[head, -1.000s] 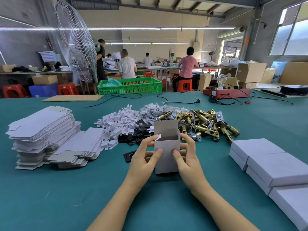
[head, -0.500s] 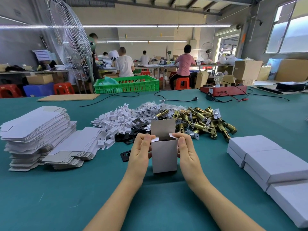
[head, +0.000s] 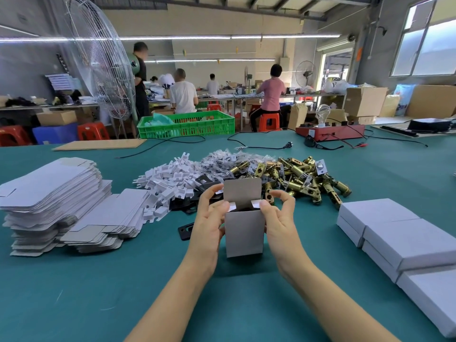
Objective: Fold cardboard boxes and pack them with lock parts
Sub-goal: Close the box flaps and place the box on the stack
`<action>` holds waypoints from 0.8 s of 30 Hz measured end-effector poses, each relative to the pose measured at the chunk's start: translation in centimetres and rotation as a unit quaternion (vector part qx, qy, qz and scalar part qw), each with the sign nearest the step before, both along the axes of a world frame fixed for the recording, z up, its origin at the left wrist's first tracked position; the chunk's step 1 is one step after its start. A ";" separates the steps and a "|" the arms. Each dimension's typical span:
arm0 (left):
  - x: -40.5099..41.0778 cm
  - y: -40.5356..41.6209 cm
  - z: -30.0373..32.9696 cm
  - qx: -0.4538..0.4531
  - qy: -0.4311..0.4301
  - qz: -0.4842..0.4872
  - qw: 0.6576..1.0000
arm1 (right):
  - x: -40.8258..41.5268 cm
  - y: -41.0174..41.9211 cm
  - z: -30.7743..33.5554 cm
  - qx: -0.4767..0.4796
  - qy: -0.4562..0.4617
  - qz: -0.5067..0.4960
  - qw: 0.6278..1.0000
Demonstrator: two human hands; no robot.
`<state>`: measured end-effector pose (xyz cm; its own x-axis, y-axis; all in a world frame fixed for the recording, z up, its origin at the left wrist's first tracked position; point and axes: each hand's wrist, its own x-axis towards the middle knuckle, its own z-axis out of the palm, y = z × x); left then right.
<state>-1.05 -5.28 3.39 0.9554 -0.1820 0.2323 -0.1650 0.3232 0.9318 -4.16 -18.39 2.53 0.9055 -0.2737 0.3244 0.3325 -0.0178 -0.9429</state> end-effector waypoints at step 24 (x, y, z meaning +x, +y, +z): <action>-0.5 0.5 -0.2 -0.013 -0.004 -0.043 0.999 | -0.6 -0.6 -0.1 -0.044 -0.013 0.055 0.997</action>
